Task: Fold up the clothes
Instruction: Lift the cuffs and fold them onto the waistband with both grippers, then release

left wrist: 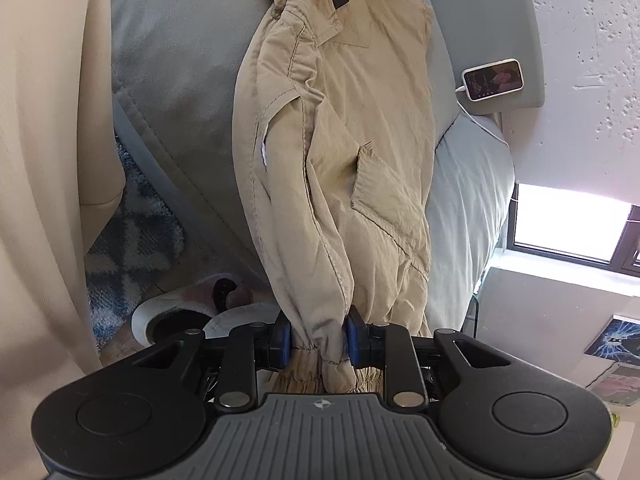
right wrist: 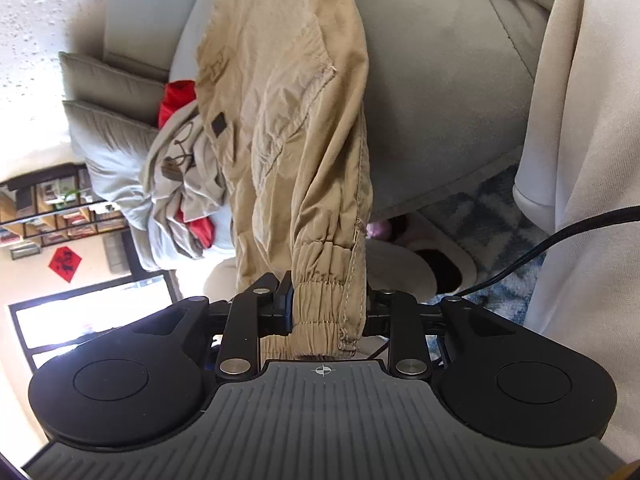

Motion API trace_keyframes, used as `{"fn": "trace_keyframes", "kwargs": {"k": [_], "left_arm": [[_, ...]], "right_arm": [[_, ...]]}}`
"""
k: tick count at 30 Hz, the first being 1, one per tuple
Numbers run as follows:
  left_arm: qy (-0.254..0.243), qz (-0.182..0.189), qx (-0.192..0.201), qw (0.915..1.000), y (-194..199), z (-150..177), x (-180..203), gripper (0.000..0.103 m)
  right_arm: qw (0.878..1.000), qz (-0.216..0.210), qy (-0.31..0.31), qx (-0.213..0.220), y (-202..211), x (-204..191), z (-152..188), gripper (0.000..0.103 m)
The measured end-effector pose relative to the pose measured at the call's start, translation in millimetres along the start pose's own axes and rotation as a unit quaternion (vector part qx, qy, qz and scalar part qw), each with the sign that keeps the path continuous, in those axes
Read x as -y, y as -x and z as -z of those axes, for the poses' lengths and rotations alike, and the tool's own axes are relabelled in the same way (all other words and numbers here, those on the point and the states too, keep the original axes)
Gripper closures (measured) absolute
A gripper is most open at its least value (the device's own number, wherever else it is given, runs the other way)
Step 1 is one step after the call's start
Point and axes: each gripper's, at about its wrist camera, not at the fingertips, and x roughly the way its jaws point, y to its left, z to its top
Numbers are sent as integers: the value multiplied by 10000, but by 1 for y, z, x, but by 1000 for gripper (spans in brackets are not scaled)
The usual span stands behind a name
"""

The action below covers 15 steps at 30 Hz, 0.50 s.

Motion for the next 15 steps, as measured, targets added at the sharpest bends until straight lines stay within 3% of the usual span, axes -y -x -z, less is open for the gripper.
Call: {"fn": "trace_keyframes", "kwargs": {"k": [4,6,8,15], "left_arm": [[60,-412,-123,9991,-13,0,0,79],[227,-550,-214,9980,-17,-3,0,79],[196,-454,-176,9986,-11,-4,8,79],[-136,-66,244,9996,18,-16,45,76]], "right_arm": [[9988,346,342,58,1,-7,1,79],[9980,601,202,-81,-6,-5,-4,79],[9975,676,31,-221,-11,-5,-9,79],[9994,143,276,-121,11,-52,-25,75]]}}
